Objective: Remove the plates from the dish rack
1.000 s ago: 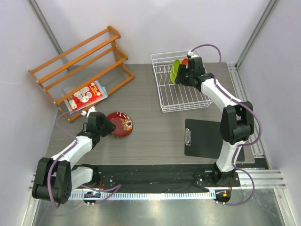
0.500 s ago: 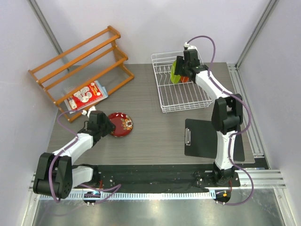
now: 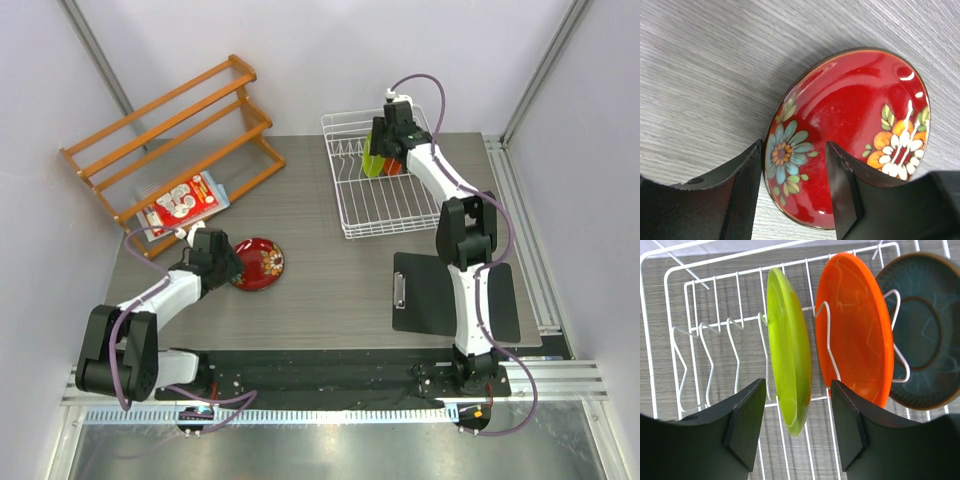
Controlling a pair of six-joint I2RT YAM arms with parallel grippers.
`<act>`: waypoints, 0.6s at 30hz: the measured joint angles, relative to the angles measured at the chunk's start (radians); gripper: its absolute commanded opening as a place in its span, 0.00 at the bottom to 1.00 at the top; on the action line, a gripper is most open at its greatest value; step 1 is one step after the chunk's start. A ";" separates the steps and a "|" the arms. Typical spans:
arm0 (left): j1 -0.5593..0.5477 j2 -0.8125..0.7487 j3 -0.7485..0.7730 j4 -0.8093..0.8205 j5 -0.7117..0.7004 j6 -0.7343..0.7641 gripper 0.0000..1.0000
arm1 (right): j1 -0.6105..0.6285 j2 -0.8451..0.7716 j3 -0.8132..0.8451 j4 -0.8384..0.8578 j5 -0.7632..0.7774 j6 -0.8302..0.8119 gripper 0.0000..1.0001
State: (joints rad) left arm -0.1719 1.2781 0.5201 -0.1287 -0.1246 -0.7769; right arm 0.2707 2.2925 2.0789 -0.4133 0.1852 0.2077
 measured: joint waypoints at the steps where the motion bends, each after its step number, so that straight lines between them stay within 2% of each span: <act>1: 0.000 0.008 0.006 -0.003 -0.005 0.000 0.55 | 0.000 0.006 0.013 -0.004 0.002 -0.003 0.60; 6: 0.000 0.037 0.039 -0.013 -0.022 0.003 0.73 | 0.000 0.046 0.091 -0.016 0.008 -0.020 0.48; 7: 0.000 0.037 0.039 -0.012 -0.024 0.003 0.82 | 0.000 0.051 0.100 -0.016 0.009 -0.023 0.41; 8: 0.000 0.037 0.040 -0.012 -0.027 0.003 0.84 | 0.000 0.056 0.108 -0.019 0.010 -0.024 0.32; 10: 0.000 0.030 0.046 -0.015 -0.035 0.001 0.99 | 0.000 0.067 0.120 -0.023 0.012 -0.029 0.32; 12: 0.000 0.020 0.046 -0.034 -0.042 0.004 0.99 | 0.000 0.076 0.125 -0.026 0.013 -0.034 0.30; 14: 0.000 -0.006 0.046 -0.058 -0.047 0.003 1.00 | 0.000 0.082 0.128 -0.031 0.015 -0.039 0.15; 15: 0.000 -0.027 0.046 -0.072 -0.049 0.004 0.99 | -0.001 0.085 0.128 -0.034 0.015 -0.043 0.03; 18: 0.000 -0.105 0.046 -0.103 -0.053 0.008 1.00 | -0.006 0.087 0.128 -0.044 0.048 -0.056 0.01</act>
State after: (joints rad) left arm -0.1719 1.1732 0.5663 -0.2317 -0.1772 -0.7692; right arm 0.2646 2.3798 2.2070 -0.4576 0.2333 0.1513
